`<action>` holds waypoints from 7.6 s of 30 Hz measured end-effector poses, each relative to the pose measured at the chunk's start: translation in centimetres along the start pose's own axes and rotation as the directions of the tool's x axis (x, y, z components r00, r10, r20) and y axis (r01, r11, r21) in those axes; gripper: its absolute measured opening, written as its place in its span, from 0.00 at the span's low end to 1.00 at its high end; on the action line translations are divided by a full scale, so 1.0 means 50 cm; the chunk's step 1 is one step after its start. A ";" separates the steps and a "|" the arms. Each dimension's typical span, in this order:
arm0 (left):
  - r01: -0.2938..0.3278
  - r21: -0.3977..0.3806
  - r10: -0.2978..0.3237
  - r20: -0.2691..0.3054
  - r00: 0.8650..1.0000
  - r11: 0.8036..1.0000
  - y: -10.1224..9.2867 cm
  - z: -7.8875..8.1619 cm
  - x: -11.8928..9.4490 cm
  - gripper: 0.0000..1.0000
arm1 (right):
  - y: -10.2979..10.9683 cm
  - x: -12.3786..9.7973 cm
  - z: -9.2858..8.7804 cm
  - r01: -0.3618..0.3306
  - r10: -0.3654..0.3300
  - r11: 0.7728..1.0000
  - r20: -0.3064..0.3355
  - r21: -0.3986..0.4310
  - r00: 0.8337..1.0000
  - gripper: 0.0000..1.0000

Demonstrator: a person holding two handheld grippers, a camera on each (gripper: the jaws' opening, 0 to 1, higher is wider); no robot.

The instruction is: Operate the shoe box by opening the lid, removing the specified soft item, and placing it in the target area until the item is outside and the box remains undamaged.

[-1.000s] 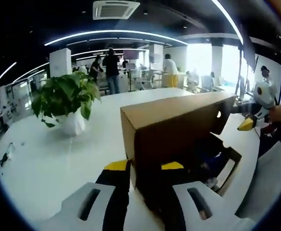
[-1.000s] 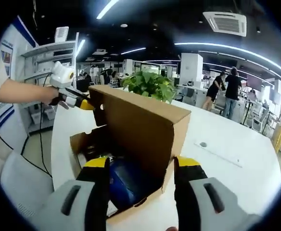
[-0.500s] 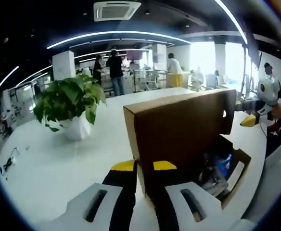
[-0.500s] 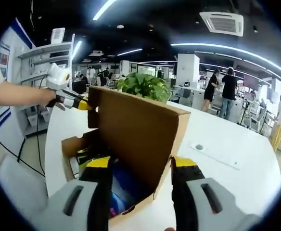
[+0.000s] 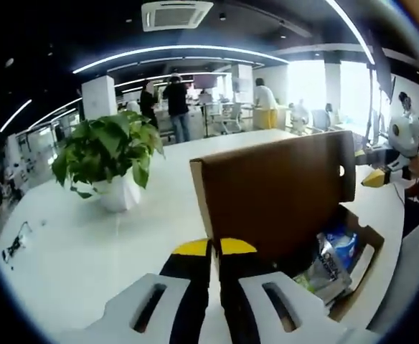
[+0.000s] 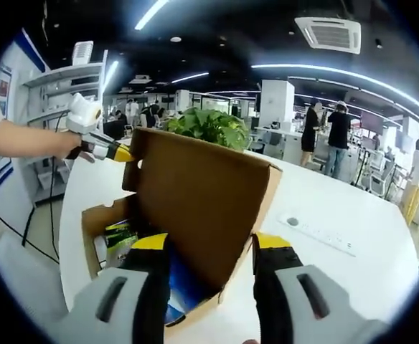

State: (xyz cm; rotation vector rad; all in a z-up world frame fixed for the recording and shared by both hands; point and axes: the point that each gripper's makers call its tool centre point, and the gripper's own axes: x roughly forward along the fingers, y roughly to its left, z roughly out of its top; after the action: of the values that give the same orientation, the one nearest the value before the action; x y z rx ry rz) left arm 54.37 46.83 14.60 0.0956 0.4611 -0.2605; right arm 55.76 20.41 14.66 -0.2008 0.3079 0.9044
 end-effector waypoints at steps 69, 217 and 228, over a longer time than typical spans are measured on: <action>0.019 -0.044 -0.025 -0.126 0.992 0.999 0.005 -0.100 0.057 0.02 | -0.066 0.041 -0.136 0.171 -0.158 0.983 -0.175 0.065 0.972 0.00; -0.033 -0.295 -0.103 -0.435 0.894 0.955 -0.124 -0.299 -0.141 0.05 | 0.280 0.115 -0.182 -0.168 0.281 0.933 -0.349 0.319 0.894 0.14; -0.036 -0.301 -0.101 -0.427 0.899 0.953 -0.123 -0.299 -0.140 0.04 | 0.273 0.131 -0.188 -0.130 0.255 0.935 -0.369 0.330 0.894 0.05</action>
State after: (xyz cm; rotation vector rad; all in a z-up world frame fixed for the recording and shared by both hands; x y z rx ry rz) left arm 40.28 44.74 4.22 -0.1594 0.9501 -0.1976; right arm 46.98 30.67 3.01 -0.0770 0.8623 0.9987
